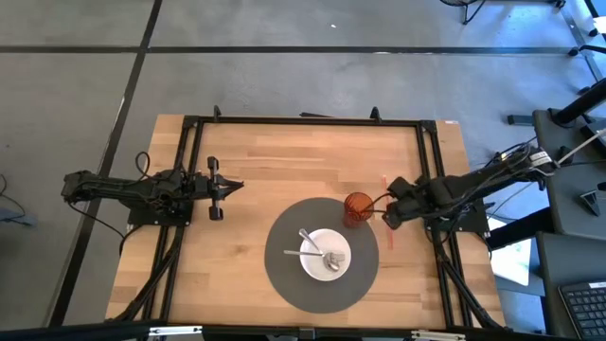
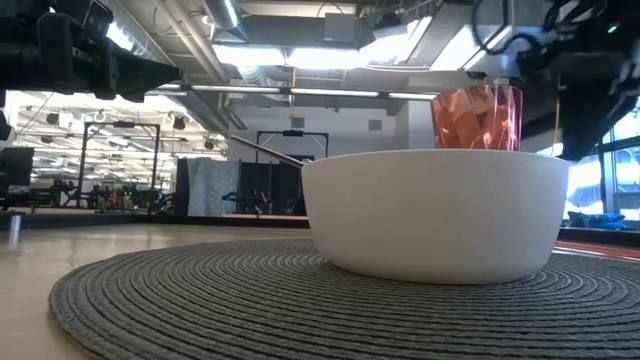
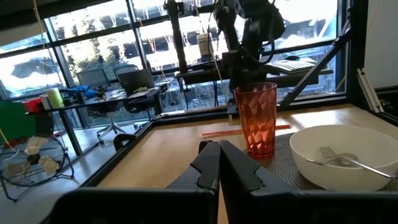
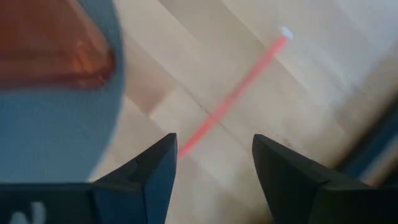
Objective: Pick & Place Utensil
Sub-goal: Put the orange straw into the orange cup
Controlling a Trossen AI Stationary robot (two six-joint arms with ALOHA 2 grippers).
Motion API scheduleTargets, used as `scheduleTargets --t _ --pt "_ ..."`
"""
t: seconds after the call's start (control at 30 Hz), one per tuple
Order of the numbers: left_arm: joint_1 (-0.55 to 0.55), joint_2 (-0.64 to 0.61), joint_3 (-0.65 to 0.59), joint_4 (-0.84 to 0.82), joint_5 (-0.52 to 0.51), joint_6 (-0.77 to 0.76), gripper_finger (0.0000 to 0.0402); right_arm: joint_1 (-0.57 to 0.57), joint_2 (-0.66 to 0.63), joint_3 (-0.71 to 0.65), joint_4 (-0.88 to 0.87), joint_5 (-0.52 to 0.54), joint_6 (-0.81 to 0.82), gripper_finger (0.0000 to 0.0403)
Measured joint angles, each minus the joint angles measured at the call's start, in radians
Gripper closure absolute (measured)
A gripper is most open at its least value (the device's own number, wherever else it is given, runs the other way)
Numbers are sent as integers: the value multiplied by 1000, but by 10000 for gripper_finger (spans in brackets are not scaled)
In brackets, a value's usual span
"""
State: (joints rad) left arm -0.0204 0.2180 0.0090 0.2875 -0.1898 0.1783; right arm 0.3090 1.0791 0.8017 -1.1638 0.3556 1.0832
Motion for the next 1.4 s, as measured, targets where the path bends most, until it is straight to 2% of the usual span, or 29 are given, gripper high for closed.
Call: scheduleTargets --t 0.17,0.43,0.7,0.8,1.07,1.3,1.4 --pt "0 0 0 -1 0 0 396 -61 1 -71 140 -40 -87 195" --pt "0 0 0 -3 0 0 399 -117 1 -189 180 -43 -21 195" --pt "0 0 0 -3 0 0 396 -158 1 -313 396 -61 -67 195" --pt "0 0 0 -3 0 0 397 -169 1 -340 417 -68 -77 195" --pt "0 1 0 -3 0 0 398 -150 1 -287 468 -61 -158 195" --pt "0 1 0 -3 0 0 398 -99 1 -195 445 -65 -226 195" --pt "0 1 0 -3 0 0 400 -75 1 -151 397 -103 -265 195"
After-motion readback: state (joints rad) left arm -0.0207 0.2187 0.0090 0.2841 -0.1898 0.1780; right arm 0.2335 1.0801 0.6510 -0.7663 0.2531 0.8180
